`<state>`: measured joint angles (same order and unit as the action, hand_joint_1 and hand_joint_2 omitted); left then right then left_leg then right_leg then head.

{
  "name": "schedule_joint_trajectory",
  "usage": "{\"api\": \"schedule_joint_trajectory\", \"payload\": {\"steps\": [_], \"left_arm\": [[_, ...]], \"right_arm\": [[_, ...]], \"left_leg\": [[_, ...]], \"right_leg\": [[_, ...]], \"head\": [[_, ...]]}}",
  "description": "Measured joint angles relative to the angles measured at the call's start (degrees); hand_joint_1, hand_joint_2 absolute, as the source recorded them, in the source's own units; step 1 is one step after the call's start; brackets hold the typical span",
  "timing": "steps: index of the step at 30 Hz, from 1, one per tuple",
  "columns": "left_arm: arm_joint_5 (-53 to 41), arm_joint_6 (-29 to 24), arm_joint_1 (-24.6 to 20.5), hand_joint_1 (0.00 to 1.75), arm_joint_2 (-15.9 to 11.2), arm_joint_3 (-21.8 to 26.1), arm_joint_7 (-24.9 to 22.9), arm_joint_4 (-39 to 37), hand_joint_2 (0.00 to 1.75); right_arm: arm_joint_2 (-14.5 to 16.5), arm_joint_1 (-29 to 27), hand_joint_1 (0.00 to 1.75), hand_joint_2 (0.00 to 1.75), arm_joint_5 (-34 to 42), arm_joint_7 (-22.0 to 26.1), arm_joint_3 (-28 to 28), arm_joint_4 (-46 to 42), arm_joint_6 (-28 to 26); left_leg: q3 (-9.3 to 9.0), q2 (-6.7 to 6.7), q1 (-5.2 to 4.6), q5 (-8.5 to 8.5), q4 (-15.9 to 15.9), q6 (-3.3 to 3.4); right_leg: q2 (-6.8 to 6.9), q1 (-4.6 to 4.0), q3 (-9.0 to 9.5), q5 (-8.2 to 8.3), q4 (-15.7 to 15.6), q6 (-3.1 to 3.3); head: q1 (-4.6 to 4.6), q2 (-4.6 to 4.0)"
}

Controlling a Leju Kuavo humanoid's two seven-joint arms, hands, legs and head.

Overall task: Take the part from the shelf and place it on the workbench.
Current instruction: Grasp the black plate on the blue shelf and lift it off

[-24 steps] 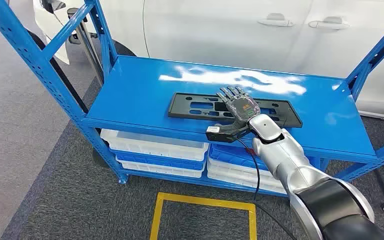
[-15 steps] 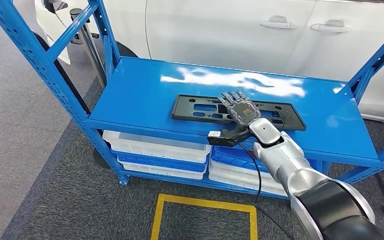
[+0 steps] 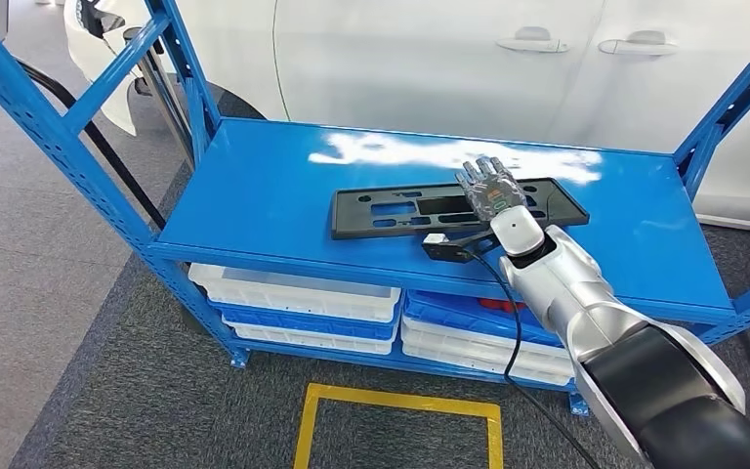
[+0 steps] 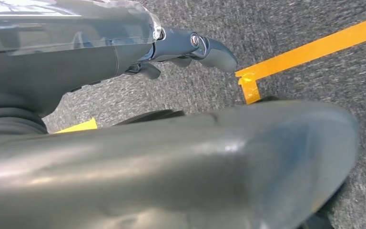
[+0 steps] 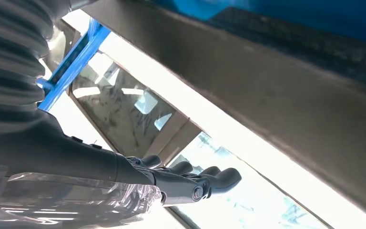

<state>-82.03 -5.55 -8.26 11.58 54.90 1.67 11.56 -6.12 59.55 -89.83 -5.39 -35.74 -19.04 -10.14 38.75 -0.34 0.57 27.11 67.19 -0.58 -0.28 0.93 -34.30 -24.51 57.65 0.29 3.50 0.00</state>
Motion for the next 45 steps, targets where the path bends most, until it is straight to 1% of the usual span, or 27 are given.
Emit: {"api": "schedule_joint_trajectory", "payload": {"steps": [1,2,3,7,8,11,12,13,14,15,17,18,22,23,26,27,28,29,31,33,36,38,41,42,43,44,45], "left_arm": [[0.0,0.0,-0.02,0.0,0.0,0.0,0.05,0.0,0.0],[0.01,0.0,-0.05,0.0,0.0,0.0,0.15,0.0,0.0],[0.04,-0.01,-0.07,0.0,0.0,0.0,0.25,0.0,0.0],[0.36,-0.09,-0.14,0.0,0.02,0.01,0.44,0.0,0.0],[0.44,-0.12,-0.21,0.0,0.02,0.01,0.46,0.0,0.0],[0.6,-0.26,-0.32,0.0,0.02,0.04,0.52,0.0,0.0],[0.64,-0.3,-0.31,0.0,0.02,0.05,0.54,0.0,0.0],[0.68,-0.32,-0.29,0.0,0.02,0.07,0.57,0.0,0.0],[0.7,-0.33,-0.3,0.0,0.02,0.08,0.61,0.0,0.0],[0.73,-0.33,-0.33,0.0,0.02,0.09,0.67,0.0,0.0],[0.7,-0.32,-0.47,0.0,0.01,0.1,0.8,0.0,0.0],[0.65,-0.28,-0.54,0.0,0.0,0.11,0.85,0.0,0.0],[0.2,0.13,-0.76,0.0,-0.01,0.09,0.93,0.0,0.0],[0.1,0.22,-0.8,0.0,-0.01,0.06,0.95,0.0,0.0],[-0.05,0.34,-0.9,0.0,-0.02,-0.07,0.99,0.0,0.0],[-0.09,0.35,-0.94,0.0,-0.02,-0.1,1.01,0.0,0.0],[-0.11,0.35,-0.99,0.0,-0.02,-0.14,1.03,0.0,0.0],[-0.13,0.35,-1.04,0.0,-0.02,-0.2,1.04,0.0,0.0],[-0.15,0.34,-1.17,0.0,-0.02,-0.31,1.08,0.0,0.0],[-0.15,0.34,-1.29,0.0,-0.01,-0.39,1.1,0.0,0.0],[-0.15,0.33,-1.32,0.0,0.03,-0.45,1.14,0.0,0.0],[-0.15,0.33,-1.4,0.0,0.08,-0.5,1.16,0.0,0.0],[-0.16,0.33,-1.53,0.0,0.14,-0.52,1.17,0.0,0.0],[-0.16,0.33,-1.53,0.0,0.15,-0.52,1.17,0.0,0.0],[-0.15,0.31,-1.51,0.0,0.16,-0.52,1.17,0.0,0.0],[-0.15,0.27,-1.51,0.0,0.18,-0.53,1.17,0.0,0.0],[-0.13,0.23,-1.51,0.0,0.23,-0.54,1.22,0.0,0.0]], "right_arm": [[-0.01,0.32,1.41,1.75,0.0,-0.04,-0.65,0.15,0.81],[-0.02,0.72,1.74,1.75,0.0,0.07,-1.46,0.33,1.87],[-0.04,1.1,1.75,1.75,0.0,0.37,-2.35,0.51,2.94],[-0.23,2.46,1.75,1.75,-0.01,2.94,-5.25,1.1,5.25],[-0.3,2.82,1.75,1.75,-0.01,3.73,-5.71,1.15,5.15],[-0.35,3.35,1.75,1.75,0.01,6.25,-6.81,1.32,4.31],[-0.35,3.4,1.75,1.75,0.03,6.98,-7.05,1.38,3.84],[-0.35,3.51,1.75,1.75,0.11,7.67,-7.21,1.42,3.31],[-0.35,3.73,1.75,1.75,0.22,8.4,-7.3,1.43,2.71],[-0.35,4.02,1.75,1.75,0.44,9.28,-7.34,1.41,2.09],[-0.34,4.51,1.75,1.75,1.28,11.04,-7.34,1.3,0.92],[-0.33,4.6,1.75,1.75,2.04,12.09,-7.33,1.18,0.36],[-0.3,4.46,1.75,1.75,9.28,18.86,-5.56,0.01,-1.22],[-0.3,4.35,1.75,1.75,12.07,21.2,-4.5,-0.52,-1.33],[-0.2,3.67,1.75,1.75,21.58,28.25,-0.12,-3.46,-0.5],[-0.17,3.46,1.75,1.75,24.84,30.16,1.43,-4.86,0.47],[-0.17,3.33,1.75,1.75,27.81,31.55,2.77,-6.24,1.77],[-0.17,3.25,1.75,1.75,30.98,32.76,4.27,-7.94,3.36],[-0.16,3.22,1.75,1.75,36.53,34.19,7.11,-11.57,6.27],[-0.15,3.34,1.75,1.75,39.11,34.34,9.16,-14.54,7.83],[-0.17,3.19,1.75,1.75,39.72,34.29,10.42,-16.99,8.33],[-0.22,3.09,1.75,1.75,39.81,34.27,10.9,-18.04,8.31],[-0.34,2.82,1.75,1.75,40.02,34.31,11.35,-18.79,8.31],[-0.38,2.58,1.75,1.75,40.58,34.58,11.47,-18.87,8.5],[-0.39,2.34,1.75,1.75,41.88,35.17,11.69,-18.98,9.0],[-0.39,2.22,1.75,1.75,44.05,36.01,12.06,-19.26,9.96],[-0.39,2.25,1.75,1.75,47.07,36.93,12.56,-19.83,11.5]], "left_leg": [[-2.02,0.0,-0.11,-1.66,-4.18,0.24],[-3.42,0.0,-0.2,-2.64,-7.16,0.47],[-4.11,-0.02,-0.3,-2.87,-8.67,0.68],[-4.37,-0.05,-0.26,-3.03,-9.58,1.89],[-4.45,-0.01,-0.16,-3.17,-9.79,2.18],[-4.44,0.03,-0.14,-3.17,-9.83,2.56],[-4.45,0.01,-0.15,-3.13,-9.78,2.6],[-4.49,-0.03,-0.14,-3.06,-9.7,2.59],[-4.56,-0.07,-0.14,-2.96,-9.59,2.52],[-4.63,-0.11,-0.13,-2.81,-9.42,2.37],[-4.56,-0.16,-0.35,-2.45,-9.0,1.92],[-4.48,-0.17,-0.44,-2.33,-8.84,1.68],[-4.12,-0.11,-0.42,-1.58,-8.1,0.57],[-3.47,-0.08,-0.38,-0.53,-6.56,0.29],[1.52,-0.02,-0.19,4.64,4.38,-0.37],[2.97,-0.02,-0.16,5.38,7.24,-0.48],[3.35,-0.02,-0.14,4.84,7.67,-0.48],[2.73,-0.02,-0.12,3.31,5.95,-0.4],[-0.72,-0.02,-0.16,-0.76,-1.81,0.07],[-3.29,-0.04,-0.36,-2.59,-7.46,0.61],[-3.75,-0.07,-0.41,-2.65,-8.67,1.39],[-3.95,-0.01,-0.21,-2.97,-9.2,2.06],[-4.04,0.04,-0.15,-3.09,-9.41,2.52],[-4.04,0.02,-0.15,-3.06,-9.37,2.57],[-4.05,-0.01,-0.14,-3.02,-9.28,2.57],[-4.06,-0.05,-0.12,-2.93,-9.14,2.52],[-4.08,-0.09,-0.11,-2.79,-8.94,2.43]], "right_leg": [[-0.03,-0.12,0.12,-0.16,0.08,-0.21],[-0.05,-0.22,0.13,-0.25,0.15,-0.45],[-0.06,-0.33,0.08,-0.29,0.19,-0.72],[-0.03,-0.16,-0.45,-1.09,1.13,-2.04],[0.0,-0.11,-1.35,-2.33,3.1,-2.3],[0.03,-0.04,-6.84,-7.37,14.5,-2.81],[0.04,-0.02,-8.1,-7.73,16.85,-2.9],[0.05,0.0,-8.21,-6.87,16.72,-2.9],[0.06,0.02,-7.27,-5.08,14.44,-2.84],[0.09,0.03,-5.46,-2.75,10.43,-2.72],[0.1,-0.19,-2.11,-0.02,3.27,-2.25],[0.08,-0.33,-1.33,0.35,1.45,-1.95],[0.11,-0.26,-1.11,0.29,0.62,-0.51],[0.16,-0.14,-1.03,0.37,0.47,-0.15],[0.16,-0.21,-0.97,0.34,0.41,0.41],[0.14,-0.25,-0.95,0.3,0.46,0.44],[0.13,-0.26,-0.93,0.24,0.52,0.43],[0.12,-0.26,-0.89,0.16,0.62,0.38],[0.1,-0.31,-0.8,-0.11,0.84,0.13],[0.11,-0.48,-0.87,-0.26,0.98,-0.34],[0.14,-0.56,-0.9,-0.24,0.78,-1.27],[0.14,-0.43,-1.56,-1.51,2.36,-1.86],[0.14,-0.22,-6.43,-6.63,12.84,-2.51],[0.15,-0.16,-8.11,-7.59,16.12,-2.66],[0.16,-0.1,-8.9,-7.38,17.36,-2.74],[0.17,-0.05,-8.5,-6.04,16.11,-2.75],[0.19,0.0,-7.14,-3.94,12.88,-2.72]], "head": [[-0.01,0.0],[0.0,0.0],[0.0,0.0],[-0.01,0.0],[-0.01,0.0],[-0.01,0.0],[-0.01,0.0],[-0.01,0.0],[-0.01,0.0],[-0.01,0.0],[0.0,0.0],[0.0,0.0],[-0.01,0.0],[-0.01,0.0],[-0.01,0.0],[-0.01,0.0],[-0.01,0.0],[0.0,0.0],[-0.01,0.0],[-0.01,0.0],[-0.01,0.0],[-0.01,0.0],[-0.01,0.0],[-0.01,0.0],[-0.01,0.0],[-0.01,0.0],[-0.01,0.0]]}}
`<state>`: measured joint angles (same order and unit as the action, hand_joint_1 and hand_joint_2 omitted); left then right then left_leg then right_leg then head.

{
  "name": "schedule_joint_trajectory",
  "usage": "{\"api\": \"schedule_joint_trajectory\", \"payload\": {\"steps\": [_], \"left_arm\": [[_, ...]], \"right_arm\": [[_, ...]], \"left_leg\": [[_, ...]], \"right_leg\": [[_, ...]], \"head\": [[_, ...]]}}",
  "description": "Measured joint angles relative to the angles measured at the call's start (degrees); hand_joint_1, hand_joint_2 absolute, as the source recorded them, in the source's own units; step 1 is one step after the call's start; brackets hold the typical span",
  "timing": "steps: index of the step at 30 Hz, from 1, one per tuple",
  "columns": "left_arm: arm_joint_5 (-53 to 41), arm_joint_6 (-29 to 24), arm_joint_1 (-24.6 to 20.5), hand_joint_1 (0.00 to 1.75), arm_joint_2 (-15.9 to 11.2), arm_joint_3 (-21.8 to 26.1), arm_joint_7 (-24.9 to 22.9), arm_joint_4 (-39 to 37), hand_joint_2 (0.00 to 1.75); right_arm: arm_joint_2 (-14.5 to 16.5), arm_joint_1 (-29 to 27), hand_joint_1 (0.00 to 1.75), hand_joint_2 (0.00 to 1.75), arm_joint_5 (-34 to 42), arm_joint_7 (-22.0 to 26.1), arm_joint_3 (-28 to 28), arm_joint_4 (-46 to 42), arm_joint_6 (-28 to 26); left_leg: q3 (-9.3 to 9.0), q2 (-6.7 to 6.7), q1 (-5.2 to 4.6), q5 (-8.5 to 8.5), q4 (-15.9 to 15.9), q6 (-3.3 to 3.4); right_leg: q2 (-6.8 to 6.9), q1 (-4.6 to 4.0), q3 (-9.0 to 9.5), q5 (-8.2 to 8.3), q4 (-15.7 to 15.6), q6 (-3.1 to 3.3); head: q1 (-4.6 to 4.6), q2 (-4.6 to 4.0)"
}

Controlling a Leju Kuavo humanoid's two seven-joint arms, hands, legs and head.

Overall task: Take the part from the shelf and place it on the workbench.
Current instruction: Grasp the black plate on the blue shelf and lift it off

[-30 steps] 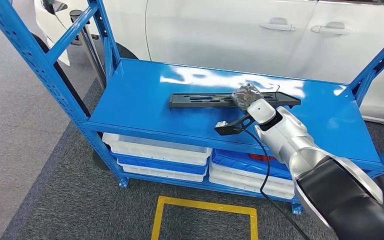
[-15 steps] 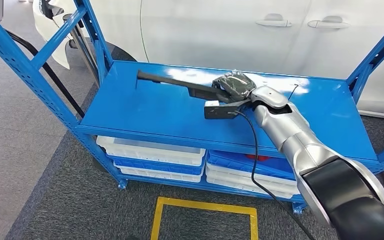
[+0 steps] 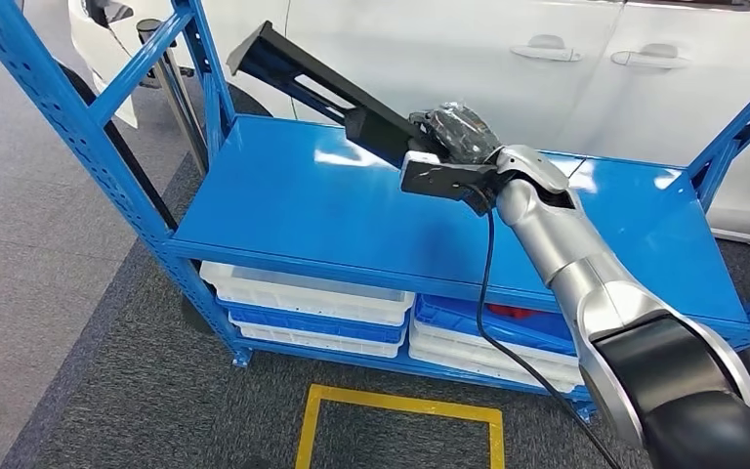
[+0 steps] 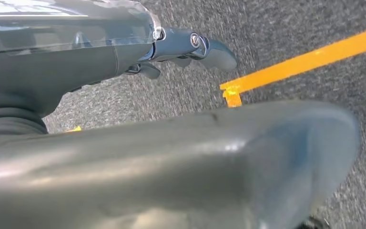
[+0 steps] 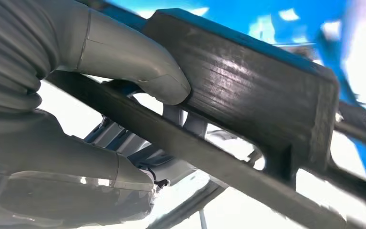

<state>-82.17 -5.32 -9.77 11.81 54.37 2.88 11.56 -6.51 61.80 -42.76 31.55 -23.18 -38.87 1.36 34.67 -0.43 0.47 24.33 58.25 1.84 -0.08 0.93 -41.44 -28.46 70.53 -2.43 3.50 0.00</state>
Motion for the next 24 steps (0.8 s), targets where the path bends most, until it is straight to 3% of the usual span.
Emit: {"api": "schedule_joint_trajectory", "payload": {"steps": [2,3,7,9,11,13,14,15,16,18,19,22,24], "left_arm": [[0.09,-0.2,-0.04,0.0,0.13,-0.01,0.49,0.0,0.0],[0.26,-0.37,-0.06,0.0,0.2,-0.01,0.93,0.0,0.0],[1.28,-1.44,0.12,0.0,0.34,0.08,2.71,0.0,1.75],[1.78,-2.07,0.27,0.0,0.36,0.16,3.35,0.0,1.75],[2.28,-2.66,0.45,0.0,0.38,0.34,4.02,-0.01,1.75],[2.59,-3.13,0.69,0.0,0.38,0.63,4.69,-0.01,1.75],[2.64,-3.29,0.79,0.0,0.38,0.79,4.96,-0.01,1.75],[2.69,-3.39,0.86,0.0,0.38,0.95,5.21,0.0,1.75],[2.77,-3.46,0.87,0.0,0.38,1.09,5.45,0.0,1.75],[2.91,-3.57,0.84,0.0,0.38,1.35,5.96,0.0,1.75],[2.96,-3.61,0.9,0.0,0.38,1.43,6.18,0.0,1.75],[2.88,-3.62,1.26,0.0,0.36,1.51,6.55,-0.01,1.75],[2.74,-3.62,1.21,0.0,0.36,1.52,6.78,-0.01,1.75]], "right_arm": [[0.01,0.58,1.75,1.75,7.61,1.19,1.21,-1.98,4.49],[0.01,0.93,1.75,1.75,11.92,1.31,1.77,-3.44,7.14],[-0.68,0.09,1.75,1.75,31.32,0.14,3.22,-11.77,17.45],[-1.28,-2.32,1.75,1.75,40.54,-0.25,3.39,-16.86,21.74],[-1.84,-6.0,1.75,1.75,47.43,-0.05,3.16,-21.39,25.11],[-2.24,-11.09,1.75,1.75,52.03,0.53,2.47,-25.23,27.44],[-2.37,-13.94,1.75,1.75,53.5,0.98,2.0,-27.0,28.11],[-2.46,-17.11,1.75,1.75,54.59,1.55,1.49,-28.89,28.52],[-2.53,-20.24,1.75,1.75,55.05,2.3,1.03,-30.76,28.57],[-2.72,-27.45,1.75,1.75,54.38,4.72,0.16,-35.3,27.82],[-2.83,-31.1,1.75,1.75,53.55,5.98,-0.23,-37.58,27.24],[-3.1,-39.86,1.75,1.75,51.29,7.99,-1.23,-42.81,26.0],[-3.53,-44.07,1.75,1.75,50.31,8.28,-1.55,-45.94,25.45]], "left_leg": [[0.11,-0.03,-0.11,0.41,0.53,-0.41],[0.22,-0.02,-0.2,0.56,0.71,-0.65],[0.26,0.0,-0.27,0.97,0.84,-1.75],[1.45,0.06,-0.21,3.04,3.91,-2.32],[4.54,0.1,-0.09,6.48,10.94,-2.7],[7.13,0.1,-0.04,8.0,16.29,-2.86],[7.06,0.1,-0.03,7.24,15.99,-2.82],[5.93,0.1,-0.02,5.58,13.51,-2.7],[3.91,0.1,-0.02,3.54,9.37,-2.5],[0.25,0.05,-0.23,1.2,2.2,-1.94],[-0.6,-0.01,-0.34,0.98,0.58,-1.68],[-0.9,-0.12,-0.38,0.98,-0.18,-0.84],[-1.19,-0.03,-0.16,0.59,-0.83,-0.18]], "right_leg": [[0.04,-0.06,3.51,3.45,-7.84,0.28],[0.03,-0.16,4.56,4.16,-10.16,0.55],[0.04,-0.42,5.26,4.21,-11.67,1.99],[0.14,-0.15,5.66,4.34,-12.15,2.71],[0.17,-0.21,5.86,4.29,-12.26,3.11],[0.14,-0.29,5.97,4.2,-12.24,3.21],[0.09,-0.3,6.03,4.15,-12.23,3.2],[0.05,-0.3,6.12,4.09,-12.21,3.15],[0.0,-0.31,6.24,3.99,-12.18,3.02],[0.07,-0.47,6.41,3.75,-12.12,2.59],[0.13,-0.54,6.48,3.66,-12.12,2.31],[0.21,-0.49,6.61,3.56,-12.25,1.44],[0.12,-0.37,5.82,1.94,-10.23,0.88]], "head": [[0.0,0.0],[0.0,0.0],[0.01,0.0],[0.01,0.0],[0.01,0.0],[0.0,0.0],[0.0,0.0],[0.0,0.0],[0.0,0.0],[0.0,0.0],[0.0,0.0],[0.0,0.0],[0.0,0.0]]}}
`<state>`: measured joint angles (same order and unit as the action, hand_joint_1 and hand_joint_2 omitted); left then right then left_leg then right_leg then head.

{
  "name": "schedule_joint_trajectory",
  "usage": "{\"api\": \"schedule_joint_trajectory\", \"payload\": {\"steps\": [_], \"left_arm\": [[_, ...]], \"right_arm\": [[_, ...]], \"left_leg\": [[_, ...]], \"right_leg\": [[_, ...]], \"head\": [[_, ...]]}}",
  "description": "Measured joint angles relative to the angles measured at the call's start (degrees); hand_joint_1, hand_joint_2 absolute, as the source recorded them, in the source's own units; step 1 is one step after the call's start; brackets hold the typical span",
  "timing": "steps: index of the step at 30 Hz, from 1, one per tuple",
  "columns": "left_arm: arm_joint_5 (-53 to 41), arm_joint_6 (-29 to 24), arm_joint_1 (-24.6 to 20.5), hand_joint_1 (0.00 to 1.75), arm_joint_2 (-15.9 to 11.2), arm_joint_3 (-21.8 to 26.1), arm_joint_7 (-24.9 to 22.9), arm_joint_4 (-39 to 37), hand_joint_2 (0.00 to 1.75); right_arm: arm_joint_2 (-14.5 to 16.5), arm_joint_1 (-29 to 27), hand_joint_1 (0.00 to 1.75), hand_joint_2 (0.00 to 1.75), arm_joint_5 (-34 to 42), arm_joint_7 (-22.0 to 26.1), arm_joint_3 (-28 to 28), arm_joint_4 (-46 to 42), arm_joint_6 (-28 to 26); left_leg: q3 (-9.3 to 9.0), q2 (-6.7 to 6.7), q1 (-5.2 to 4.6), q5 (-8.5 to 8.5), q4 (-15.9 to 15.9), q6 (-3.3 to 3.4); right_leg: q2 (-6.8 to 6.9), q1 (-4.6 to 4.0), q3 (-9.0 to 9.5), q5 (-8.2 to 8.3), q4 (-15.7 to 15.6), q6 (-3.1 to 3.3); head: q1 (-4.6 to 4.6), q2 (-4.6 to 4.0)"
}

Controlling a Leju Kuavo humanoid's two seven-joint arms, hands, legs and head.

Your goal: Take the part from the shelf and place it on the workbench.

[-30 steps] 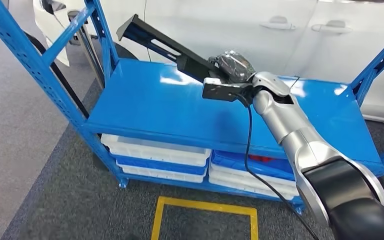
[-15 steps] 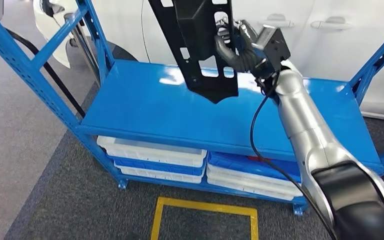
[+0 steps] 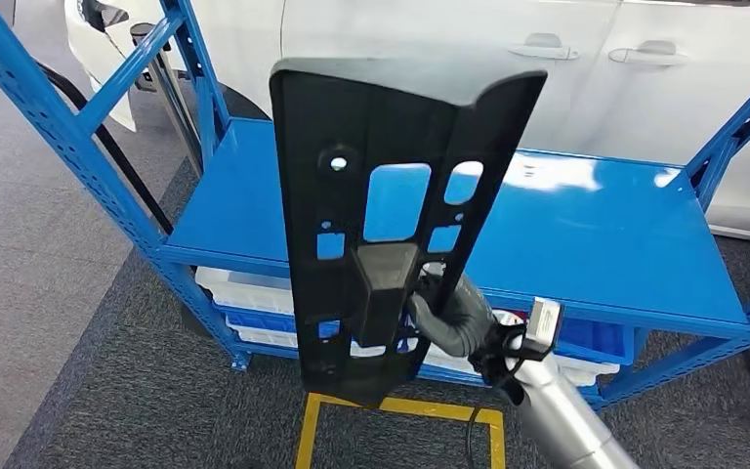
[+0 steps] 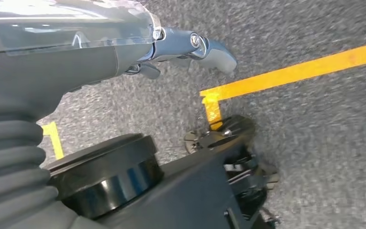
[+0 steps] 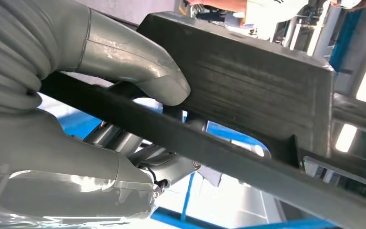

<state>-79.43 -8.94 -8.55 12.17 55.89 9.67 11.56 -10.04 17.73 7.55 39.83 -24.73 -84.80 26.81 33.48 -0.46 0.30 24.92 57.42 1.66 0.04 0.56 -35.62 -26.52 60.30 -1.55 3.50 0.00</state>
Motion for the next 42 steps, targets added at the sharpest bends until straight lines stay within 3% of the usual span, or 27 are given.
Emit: {"api": "schedule_joint_trajectory", "payload": {"steps": [3,4,5,6,8,10,14,16,18,20,21,24,25,29,31,33,34,35,36,37,38,40,42], "left_arm": [[-0.2,-0.01,-0.07,0.0,0.01,0.0,0.45,0.0,1.75],[-0.32,-0.07,-0.04,0.0,0.01,-0.01,0.55,0.0,1.75],[-0.55,-0.2,-0.02,0.0,0.01,-0.03,0.61,0.01,1.75],[-0.86,-0.39,-0.02,0.0,0.03,-0.08,0.62,0.01,1.75],[-1.28,-0.79,-0.06,0.0,0.1,-0.22,0.58,0.01,1.75],[-0.56,-0.82,-0.16,0.0,0.2,-0.21,0.64,0.01,1.75],[1.22,-0.09,-0.33,0.0,0.28,0.29,-1.73,0.0,1.75],[1.84,-0.08,-0.37,0.0,0.29,0.56,-3.9,-0.01,1.75],[2.53,0.29,-0.39,0.0,0.32,1.1,-5.17,-0.02,1.75],[2.71,0.75,-0.38,0.0,0.33,1.56,-5.84,-0.02,1.75],[2.52,0.87,-0.4,0.0,0.33,1.63,-6.07,-0.01,1.75],[1.78,1.26,-0.75,0.0,0.34,1.64,-6.66,0.01,1.75],[1.63,1.38,-0.91,0.0,0.36,1.63,-6.82,0.0,1.75],[1.44,1.55,-1.05,0.0,0.48,1.64,-7.2,-0.01,1.75],[1.38,1.54,-1.13,0.0,0.63,1.64,-7.2,-0.02,1.75],[1.33,1.56,-1.14,0.0,0.71,1.64,-7.17,-0.02,1.75],[1.28,1.59,-1.08,0.0,0.72,1.64,-7.17,-0.02,1.75],[1.23,1.63,-1.03,0.0,0.73,1.64,-7.18,-0.02,1.75],[1.19,1.66,-1.0,0.0,0.73,1.64,-7.18,-0.02,1.75],[1.16,1.68,-0.99,0.0,0.75,1.64,-7.18,-0.02,1.75],[1.16,1.7,-0.99,0.0,0.78,1.64,-7.18,-0.02,1.75],[1.29,1.72,-1.02,0.0,0.85,1.64,-7.21,-0.02,1.75],[1.54,1.73,-1.02,0.0,0.87,1.64,-7.25,-0.02,1.75]], "right_arm": [[-0.55,-4.41,1.75,1.75,-0.88,0.07,-0.15,-3.06,-0.32],[-0.58,-5.36,1.75,1.75,-1.08,0.02,-0.2,-3.53,-0.31],[-0.64,-6.13,1.75,1.75,-1.24,-0.05,-0.22,-4.0,-0.26],[-0.7,-6.74,1.75,1.75,-1.36,-0.14,-0.22,-4.52,-0.2],[-0.82,-7.55,1.75,1.75,-1.62,-0.36,-0.2,-5.68,-0.08],[-0.83,-8.22,1.75,1.75,-2.14,-0.59,-0.15,-6.8,-0.12],[-0.75,-8.79,1.75,1.75,-2.63,-2.0,0.06,-7.72,-0.02],[-0.56,-8.3,1.75,1.75,-2.17,-3.14,0.15,-7.62,0.04],[-0.38,-8.04,1.75,1.75,-1.51,-4.22,0.49,-7.33,-0.44],[-0.29,-8.06,1.75,1.75,-1.07,-5.01,1.2,-6.97,-1.41],[-0.27,-8.1,1.75,1.75,-0.94,-5.19,1.66,-6.86,-1.88],[-0.28,-8.34,1.75,1.75,-0.45,-5.23,3.24,-6.96,-2.95],[-0.28,-8.47,1.75,1.75,-0.26,-5.2,3.77,-7.06,-3.17],[-0.28,-9.12,1.75,1.75,0.57,-5.26,5.26,-7.4,-3.59],[-0.29,-9.27,1.75,1.75,0.97,-5.51,5.9,-7.51,-3.91],[-0.28,-9.4,1.75,1.75,1.13,-5.92,6.38,-7.54,-4.21],[-0.27,-9.51,1.75,1.75,1.15,-6.09,6.56,-7.55,-4.31],[-0.26,-9.63,1.75,1.75,1.15,-6.22,6.75,-7.55,-4.36],[-0.25,-9.71,1.75,1.75,1.15,-6.27,6.89,-7.57,-4.39],[-0.25,-9.74,1.75,1.75,1.15,-6.29,7.02,-7.62,-4.39],[-0.25,-9.72,1.75,1.75,1.16,-6.31,7.14,-7.72,-4.39],[-0.21,-9.62,1.75,1.75,1.22,-6.46,7.33,-7.97,-4.31],[-0.1,-9.52,1.75,1.75,1.37,-6.71,7.42,-8.1,-4.19]], "left_leg": [[-0.07,0.11,0.02,-0.17,-0.22,0.32],[-0.05,0.14,-0.01,-0.17,-0.21,0.33],[-0.05,0.16,-0.03,-0.17,-0.18,0.32],[-0.07,0.16,-0.03,-0.15,-0.12,0.29],[-0.09,0.14,-0.09,-0.02,0.12,0.08],[0.02,0.09,-0.31,0.2,0.47,-0.4],[0.29,0.08,-0.29,0.7,1.13,-1.69],[1.66,0.1,-0.17,3.74,4.91,-2.22],[4.47,0.12,-0.04,8.25,12.65,-2.64],[5.73,0.12,0.01,9.99,17.23,-2.76],[4.58,0.12,0.01,9.11,15.85,-2.63],[-2.47,0.12,-0.18,4.75,3.88,-1.71],[-3.75,0.11,-0.33,4.06,1.38,-1.41],[-3.6,0.27,-0.48,2.48,-0.19,-0.24],[-2.77,0.52,-0.16,1.09,-0.77,0.51],[-1.41,0.65,-0.18,0.01,-0.79,0.81],[-0.66,0.67,-0.2,-0.48,-0.71,0.78],[0.09,0.69,-0.21,-0.94,-0.59,0.72],[0.8,0.7,-0.18,-1.36,-0.43,0.63],[1.45,0.69,-0.15,-1.73,-0.22,0.5],[2.05,0.66,-0.14,-2.05,0.1,0.3],[3.02,0.56,-0.25,-2.62,0.7,-0.27],[3.48,0.5,-0.3,-3.31,0.9,-0.99]], "right_leg": [[-0.05,0.21,-4.76,-5.43,10.44,-0.54],[-0.04,0.25,-6.11,-6.28,13.29,-0.63],[-0.03,0.26,-6.47,-6.02,14.14,-0.65],[-0.03,0.26,-5.62,-4.71,12.58,-0.59],[-0.01,0.23,-1.42,-1.14,4.65,-0.29],[-0.04,0.01,1.52,0.57,-1.13,0.27],[-0.05,-0.03,1.76,1.26,-2.22,1.79],[0.07,0.14,1.58,1.74,-2.51,2.42],[0.21,0.02,1.13,2.03,-2.47,2.68],[0.33,-0.09,0.59,2.33,-2.31,2.68],[0.33,-0.13,0.35,2.48,-2.2,2.62],[0.29,-0.3,-0.09,2.98,-1.94,2.22],[0.28,-0.35,-0.19,3.21,-1.91,1.94],[0.15,-0.27,-0.68,3.8,-1.94,0.51],[-0.02,-0.17,-2.03,0.61,0.99,-0.01],[-0.06,0.1,-4.43,-4.89,8.29,-0.41],[-0.05,0.21,-5.31,-6.71,11.92,-0.63],[-0.04,0.3,-5.41,-7.35,14.1,-0.81],[-0.03,0.4,-4.43,-6.81,14.07,-0.94],[-0.03,0.51,-2.3,-5.46,11.75,-1.01],[-0.02,0.64,0.76,-4.1,7.67,-1.03],[-0.11,0.55,5.78,-3.07,0.06,-0.63],[-0.26,0.18,6.97,-3.2,-2.5,0.14]], "head": [[0.0,0.0],[0.0,0.0],[0.0,0.0],[0.0,0.0],[0.0,0.0],[0.0,0.0],[0.0,0.0],[0.0,0.0],[0.0,0.0],[0.0,0.0],[0.0,0.0],[0.0,0.0],[0.01,0.0],[0.0,0.0],[-0.01,0.0],[0.0,0.0],[0.0,0.0],[0.0,0.0],[0.0,0.0],[0.0,0.0],[0.0,0.0],[0.02,0.0],[0.07,0.0]]}}
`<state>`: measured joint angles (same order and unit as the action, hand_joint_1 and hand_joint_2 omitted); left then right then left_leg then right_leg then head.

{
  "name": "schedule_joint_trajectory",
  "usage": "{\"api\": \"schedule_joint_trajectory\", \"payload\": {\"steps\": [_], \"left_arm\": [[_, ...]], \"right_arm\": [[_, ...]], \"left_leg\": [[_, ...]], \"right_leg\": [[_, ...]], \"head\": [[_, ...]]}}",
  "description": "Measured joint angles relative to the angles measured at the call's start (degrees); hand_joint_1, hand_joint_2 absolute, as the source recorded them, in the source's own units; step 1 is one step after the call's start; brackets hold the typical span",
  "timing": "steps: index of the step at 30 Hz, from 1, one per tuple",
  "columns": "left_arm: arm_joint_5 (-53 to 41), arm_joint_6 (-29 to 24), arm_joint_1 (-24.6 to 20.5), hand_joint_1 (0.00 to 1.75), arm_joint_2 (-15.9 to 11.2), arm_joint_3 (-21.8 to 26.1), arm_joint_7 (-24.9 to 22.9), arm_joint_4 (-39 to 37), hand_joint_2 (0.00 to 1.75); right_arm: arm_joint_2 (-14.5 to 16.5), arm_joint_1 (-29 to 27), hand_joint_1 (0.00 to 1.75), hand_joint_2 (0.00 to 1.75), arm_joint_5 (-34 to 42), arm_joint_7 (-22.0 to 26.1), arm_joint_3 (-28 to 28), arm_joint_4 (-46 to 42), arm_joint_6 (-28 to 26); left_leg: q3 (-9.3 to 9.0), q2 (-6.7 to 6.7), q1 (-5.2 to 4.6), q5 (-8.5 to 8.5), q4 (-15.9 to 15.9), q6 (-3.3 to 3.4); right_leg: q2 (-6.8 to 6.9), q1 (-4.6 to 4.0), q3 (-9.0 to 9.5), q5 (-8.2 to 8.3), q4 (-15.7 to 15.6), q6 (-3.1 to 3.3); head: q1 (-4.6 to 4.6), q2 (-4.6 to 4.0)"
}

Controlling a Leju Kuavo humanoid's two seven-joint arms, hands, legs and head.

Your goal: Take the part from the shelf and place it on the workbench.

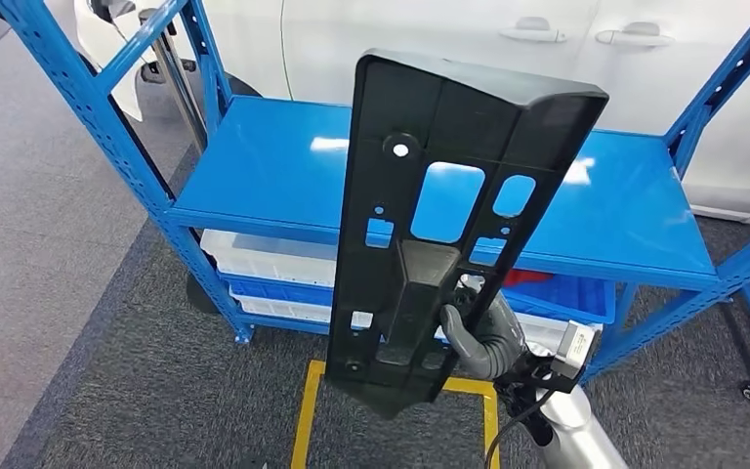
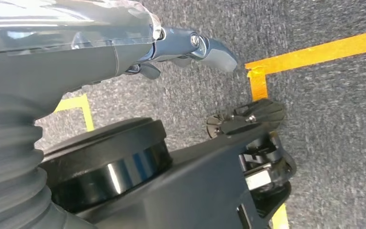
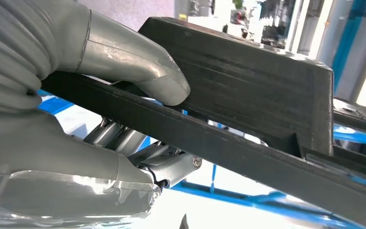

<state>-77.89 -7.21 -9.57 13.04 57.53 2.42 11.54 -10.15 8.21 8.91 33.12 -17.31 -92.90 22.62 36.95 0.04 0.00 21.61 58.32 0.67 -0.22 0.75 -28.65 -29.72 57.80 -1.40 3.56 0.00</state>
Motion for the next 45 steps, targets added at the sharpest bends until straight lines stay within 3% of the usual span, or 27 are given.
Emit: {"api": "schedule_joint_trajectory", "payload": {"steps": [2,3,5,7,8,9,11,14,16,17,19,22,23,25,27,29,30,32,33,35,37,38,39,41,42,44,45], "left_arm": [[0.14,0.01,0.09,0.0,0.0,0.01,-0.01,0.0,1.75],[0.17,0.02,0.13,0.0,-0.01,0.01,-0.01,0.0,1.75],[0.19,0.02,0.2,0.0,-0.02,0.02,-0.01,0.0,1.75],[0.2,0.02,0.22,0.0,-0.02,0.02,-0.01,0.0,1.75],[0.22,0.02,0.22,0.0,-0.02,0.02,-0.01,0.0,1.75],[0.26,0.01,0.23,0.0,-0.03,0.03,-0.01,0.0,1.75],[0.32,0.0,0.2,0.0,-0.05,0.03,-0.01,0.0,1.75],[0.39,0.01,-0.05,0.0,-0.09,0.03,-0.03,0.0,1.75],[0.53,0.02,-0.05,0.0,-0.12,0.11,-0.17,0.0,1.75],[0.63,0.02,0.01,0.0,-0.12,0.18,-0.26,0.0,1.75],[0.87,0.02,0.06,0.0,-0.13,0.31,-0.37,0.0,1.75],[1.07,0.04,0.26,0.0,-0.13,0.52,-0.4,0.0,1.75],[1.08,0.06,0.38,0.0,-0.13,0.6,-0.41,0.0,1.75],[1.12,0.08,0.54,0.0,-0.13,0.72,-0.42,0.0,1.75],[1.17,0.08,0.59,0.0,-0.13,0.84,-0.44,0.0,1.75],[1.19,0.07,0.58,0.0,-0.13,0.98,-0.45,0.0,1.75],[1.2,0.05,0.58,0.0,-0.13,1.04,-0.48,0.0,1.75],[1.2,0.03,0.66,0.0,-0.15,1.16,-0.56,0.0,1.75],[1.2,-0.02,0.71,0.0,-0.17,1.2,-0.6,0.0,1.75],[1.2,-0.15,0.81,0.0,-0.22,1.23,-0.69,0.0,1.75],[1.19,-0.27,0.85,0.0,-0.23,1.25,-0.77,0.0,1.75],[1.16,-0.33,0.86,0.0,-0.23,1.25,-0.78,0.0,1.75],[1.11,-0.42,0.87,0.0,-0.24,1.25,-0.78,0.0,1.75],[0.92,-0.79,0.89,0.0,-0.26,1.25,-0.74,0.0,1.75],[0.79,-1.04,0.87,0.0,-0.28,1.24,-0.62,0.0,1.75],[0.44,-1.51,0.79,0.0,-0.3,1.21,-0.28,0.0,1.75],[0.26,-1.68,0.77,0.0,-0.3,1.19,-0.1,0.0,1.75]], "right_arm": [[0.25,0.1,1.75,1.75,0.13,-0.25,0.02,0.01,0.06],[0.44,0.17,1.75,1.75,0.15,-0.34,0.02,0.01,0.07],[0.78,0.3,1.75,1.75,0.19,-0.42,0.02,0.01,0.08],[0.95,0.32,1.75,1.75,0.2,-0.43,0.02,0.02,0.07],[1.03,0.32,1.75,1.75,0.2,-0.44,0.02,0.03,0.09],[1.1,0.32,1.75,1.75,0.2,-0.45,0.02,0.04,0.12],[1.31,0.4,1.75,1.75,0.18,-0.51,0.02,0.07,0.18],[1.73,0.78,1.75,1.75,0.13,-0.7,0.02,0.09,0.23],[2.08,1.18,1.75,1.75,0.1,-1.06,0.02,0.13,0.47],[2.22,1.37,1.75,1.75,0.1,-1.28,0.02,0.17,0.67],[2.42,1.73,1.75,1.75,0.13,-1.57,0.03,0.32,0.99],[2.67,2.21,1.75,1.75,0.19,-1.73,0.03,0.78,1.14],[2.74,2.3,1.75,1.75,0.21,-1.78,0.03,0.97,1.16],[2.85,2.46,1.75,1.75,0.32,-1.88,0.04,1.38,1.25],[3.02,2.9,1.75,1.75,0.57,-2.02,0.05,1.75,1.55],[3.22,3.47,1.75,1.75,0.78,-2.14,0.1,1.95,1.94],[3.29,3.71,1.75,1.75,0.86,-2.15,0.14,2.0,2.07],[3.46,3.93,1.75,1.75,1.02,-2.15,0.19,2.16,2.19],[3.57,4.04,1.75,1.75,1.1,-2.15,0.19,2.26,2.24],[3.88,4.18,1.75,1.75,1.25,-2.1,0.2,2.41,2.43],[4.18,4.28,1.75,1.75,1.35,-2.03,0.21,2.49,2.69],[4.28,4.28,1.75,1.75,1.37,-2.02,0.21,2.53,2.84],[4.39,4.29,1.75,1.75,1.38,-2.02,0.21,2.6,2.98],[4.57,4.32,1.75,1.75,1.38,-2.02,0.24,2.73,3.17],[4.64,4.35,1.75,1.75,1.38,-2.02,0.29,2.77,3.19],[4.68,4.4,1.75,1.75,1.32,-2.02,0.48,2.75,3.15],[4.68,4.43,1.75,1.75,1.27,-2.01,0.58,2.74,3.13]], "left_leg": [[0.32,-0.07,0.06,-0.43,0.01,-0.74],[0.76,-0.12,0.11,0.5,0.65,-1.03],[2.41,-0.19,0.27,5.34,5.14,-1.54],[4.26,-0.17,0.35,10.53,13.02,-1.97],[4.5,-0.17,0.38,11.44,16.04,-2.08],[3.87,-0.17,0.4,10.99,17.25,-2.09],[-0.41,-0.18,0.4,8.11,13.25,-1.79],[-9.41,-0.23,0.01,8.21,0.41,-0.78],[-10.59,-0.24,-0.32,8.5,-2.12,-0.22],[-10.2,-0.18,-0.25,7.82,-2.26,0.14],[-8.97,0.04,-0.01,6.15,-2.64,0.98],[-6.09,0.19,-0.01,3.67,-2.67,1.5],[-5.0,0.2,-0.05,2.91,-2.53,1.49],[-2.84,0.2,-0.09,1.63,-2.02,1.35],[-0.86,0.19,-0.1,0.6,-1.25,1.03],[0.38,0.16,-0.22,-0.29,-0.56,0.52],[0.63,0.16,-0.25,-0.77,-0.46,0.23],[0.84,0.1,-0.22,-1.82,-0.74,-0.45],[1.12,0.02,-0.13,-1.51,-0.53,-0.79],[2.35,-0.11,0.04,2.53,2.66,-1.42],[4.2,-0.12,0.25,8.71,9.84,-1.91],[4.78,-0.12,0.3,10.4,13.52,-2.11],[4.69,-0.11,0.34,10.61,16.05,-2.24],[1.66,-0.11,0.4,7.77,15.4,-2.2],[-1.54,-0.13,0.41,6.61,11.89,-1.98],[-8.47,-0.16,0.2,7.52,2.81,-1.35],[-10.69,-0.18,0.08,8.58,-0.5,-1.0]], "right_leg": [[0.1,0.07,-0.76,0.88,-0.1,0.94],[0.22,0.19,-1.31,1.5,-0.15,1.46],[0.46,0.35,-2.75,2.89,-0.29,2.19],[0.52,0.23,-4.56,4.26,-0.21,2.38],[0.58,0.15,-5.47,4.92,-0.16,2.38],[0.62,0.08,-6.35,5.56,-0.09,2.33],[0.66,-0.01,-7.84,6.68,0.11,2.15],[0.63,-0.1,-8.95,8.23,0.3,1.4],[0.69,0.03,-8.92,9.35,-0.11,0.65],[0.67,0.1,-8.99,9.78,-0.35,0.29],[0.49,0.12,-10.02,7.47,1.12,-0.18],[0.37,0.17,-12.79,-1.1,11.01,-0.61],[0.37,0.18,-13.22,-2.37,14.5,-0.76],[0.37,0.17,-11.7,-0.88,16.56,-0.83],[0.37,0.15,-6.21,1.37,10.54,-0.56],[0.3,-0.12,-0.73,0.53,2.49,0.03],[0.24,-0.31,0.53,-0.25,0.28,0.39],[0.22,-0.4,0.3,0.38,-0.43,1.23],[0.33,-0.29,-0.08,0.96,-0.63,1.68],[0.55,0.0,-1.41,2.52,-0.9,2.47],[0.61,-0.05,-3.33,4.05,-0.84,2.74],[0.62,-0.07,-4.4,4.84,-0.78,2.69],[0.65,-0.07,-5.5,5.63,-0.7,2.61],[0.68,-0.07,-7.6,7.05,-0.49,2.33],[0.69,-0.07,-8.46,7.68,-0.36,2.14],[0.65,-0.2,-9.42,8.68,-0.14,1.58],[0.67,-0.22,-9.5,9.15,-0.12,1.23]], "head": [[0.02,0.0],[0.02,0.0],[0.02,0.0],[0.02,0.0],[0.02,0.0],[0.02,0.0],[0.02,0.0],[0.02,0.0],[0.02,0.0],[0.02,0.0],[0.02,0.0],[0.02,0.0],[0.02,0.0],[0.02,0.0],[0.02,0.0],[0.04,0.0],[0.06,0.0],[0.08,0.0],[0.09,0.0],[0.1,0.0],[0.1,0.0],[0.11,0.0],[0.11,0.0],[0.11,0.0],[0.11,0.0],[0.11,0.0],[0.11,0.0]]}}
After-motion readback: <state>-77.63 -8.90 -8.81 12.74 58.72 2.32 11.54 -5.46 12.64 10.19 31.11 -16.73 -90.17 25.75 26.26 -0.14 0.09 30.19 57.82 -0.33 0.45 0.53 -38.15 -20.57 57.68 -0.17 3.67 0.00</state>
